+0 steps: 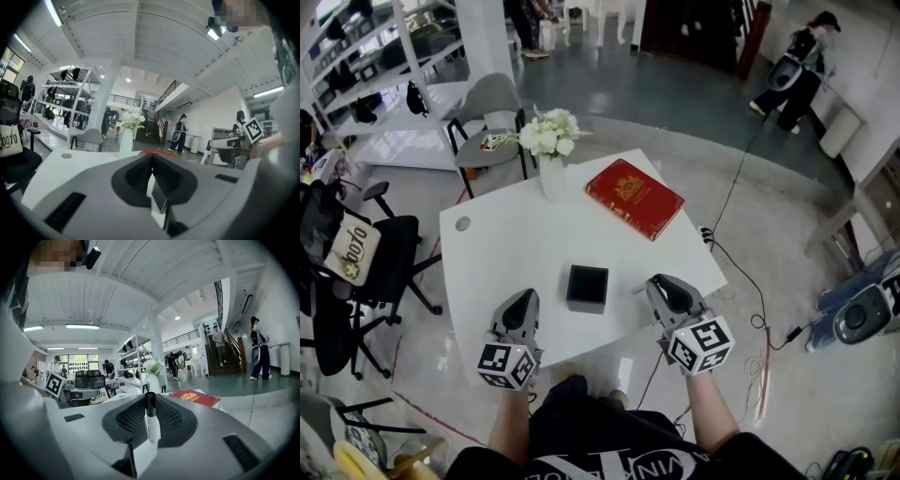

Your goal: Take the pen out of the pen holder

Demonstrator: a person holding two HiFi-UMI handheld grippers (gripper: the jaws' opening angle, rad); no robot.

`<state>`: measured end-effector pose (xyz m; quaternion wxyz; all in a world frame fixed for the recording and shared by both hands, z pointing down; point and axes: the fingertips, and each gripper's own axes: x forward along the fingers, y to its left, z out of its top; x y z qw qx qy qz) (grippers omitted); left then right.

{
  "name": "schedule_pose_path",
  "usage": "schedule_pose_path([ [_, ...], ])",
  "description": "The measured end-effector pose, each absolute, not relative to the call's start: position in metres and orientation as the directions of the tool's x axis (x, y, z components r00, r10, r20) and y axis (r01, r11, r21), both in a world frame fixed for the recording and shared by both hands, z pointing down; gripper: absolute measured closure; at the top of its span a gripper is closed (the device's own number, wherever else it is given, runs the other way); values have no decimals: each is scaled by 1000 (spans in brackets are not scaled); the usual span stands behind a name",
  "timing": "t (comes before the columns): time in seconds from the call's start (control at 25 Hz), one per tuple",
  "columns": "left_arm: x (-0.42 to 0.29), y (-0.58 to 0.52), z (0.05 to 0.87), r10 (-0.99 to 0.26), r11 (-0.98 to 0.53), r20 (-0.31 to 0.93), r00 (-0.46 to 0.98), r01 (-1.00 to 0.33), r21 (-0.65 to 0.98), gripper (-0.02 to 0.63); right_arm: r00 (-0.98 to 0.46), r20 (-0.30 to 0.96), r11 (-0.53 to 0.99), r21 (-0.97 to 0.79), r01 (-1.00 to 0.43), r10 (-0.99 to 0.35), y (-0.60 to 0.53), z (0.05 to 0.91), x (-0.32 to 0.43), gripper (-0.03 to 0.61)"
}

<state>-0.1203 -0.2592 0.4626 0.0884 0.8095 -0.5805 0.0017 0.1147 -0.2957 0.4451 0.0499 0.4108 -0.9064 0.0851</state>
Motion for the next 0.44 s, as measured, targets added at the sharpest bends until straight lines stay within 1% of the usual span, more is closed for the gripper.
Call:
schedule_pose_path([
  [0.44, -121, -262, 462, -940, -311, 104, 326, -940, 138, 609, -660, 158, 650, -118, -751, -734, -297, 445, 114, 502],
])
